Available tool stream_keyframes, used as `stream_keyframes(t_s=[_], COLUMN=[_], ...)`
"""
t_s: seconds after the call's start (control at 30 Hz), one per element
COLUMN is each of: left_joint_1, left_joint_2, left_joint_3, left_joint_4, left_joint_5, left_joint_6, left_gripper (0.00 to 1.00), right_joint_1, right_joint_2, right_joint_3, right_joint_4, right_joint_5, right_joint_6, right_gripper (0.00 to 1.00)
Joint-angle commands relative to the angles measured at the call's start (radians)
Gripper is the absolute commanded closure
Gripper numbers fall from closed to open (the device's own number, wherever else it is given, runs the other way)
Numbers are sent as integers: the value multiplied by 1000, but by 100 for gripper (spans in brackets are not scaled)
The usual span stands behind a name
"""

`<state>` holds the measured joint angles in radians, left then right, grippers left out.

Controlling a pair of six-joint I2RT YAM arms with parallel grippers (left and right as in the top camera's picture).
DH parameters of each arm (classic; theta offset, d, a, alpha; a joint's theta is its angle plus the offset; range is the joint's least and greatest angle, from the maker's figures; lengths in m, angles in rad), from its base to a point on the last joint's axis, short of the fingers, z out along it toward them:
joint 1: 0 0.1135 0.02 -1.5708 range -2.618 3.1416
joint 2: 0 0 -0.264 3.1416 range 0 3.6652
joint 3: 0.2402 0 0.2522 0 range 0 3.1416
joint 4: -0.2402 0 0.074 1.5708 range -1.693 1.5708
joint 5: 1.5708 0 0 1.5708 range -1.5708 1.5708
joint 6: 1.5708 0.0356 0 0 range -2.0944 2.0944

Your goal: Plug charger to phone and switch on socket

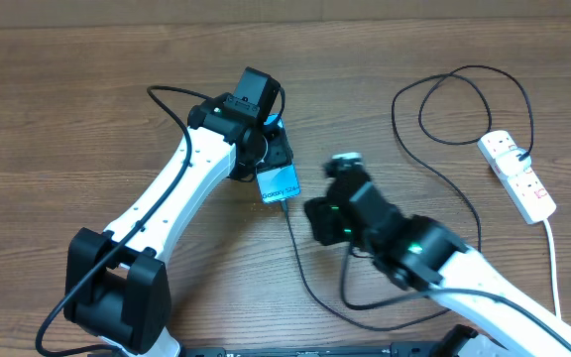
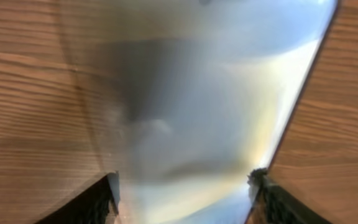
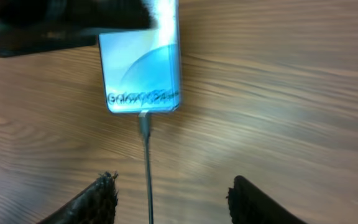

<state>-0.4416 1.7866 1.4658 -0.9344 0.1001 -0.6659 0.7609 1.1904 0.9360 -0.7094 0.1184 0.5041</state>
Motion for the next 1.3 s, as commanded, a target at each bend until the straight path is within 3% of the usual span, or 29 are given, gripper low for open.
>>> stream_keyframes(t_s=[0.0, 0.2, 0.37, 0.57, 1.07, 1.27], left_joint_1=[-20, -24, -24, -24, -24, -24], left_joint_2=[18, 82, 146, 177, 177, 177], left_joint_3=[7, 7, 7, 7, 7, 7], left_joint_4=[29, 60, 57, 69, 152, 139], left_joint_5=[23, 76, 111, 110, 111, 111], left_joint_6=[86, 167, 172, 156, 145, 145], left_gripper=[73, 72, 74, 73, 71, 71], right_joint_1=[-58, -84, -84, -84, -84, -84], right_joint_2=[-93, -139, -135, -134, -45, -36], right_joint_3=[24, 23, 23, 20, 19, 19], right_joint_4=[-78, -200, -243, -212, -190, -145], right_joint_5=[31, 18, 17, 105, 128, 128], right_joint_6=[51, 76, 114, 114, 129, 154], right_gripper=[37, 33, 38, 23, 21, 10])
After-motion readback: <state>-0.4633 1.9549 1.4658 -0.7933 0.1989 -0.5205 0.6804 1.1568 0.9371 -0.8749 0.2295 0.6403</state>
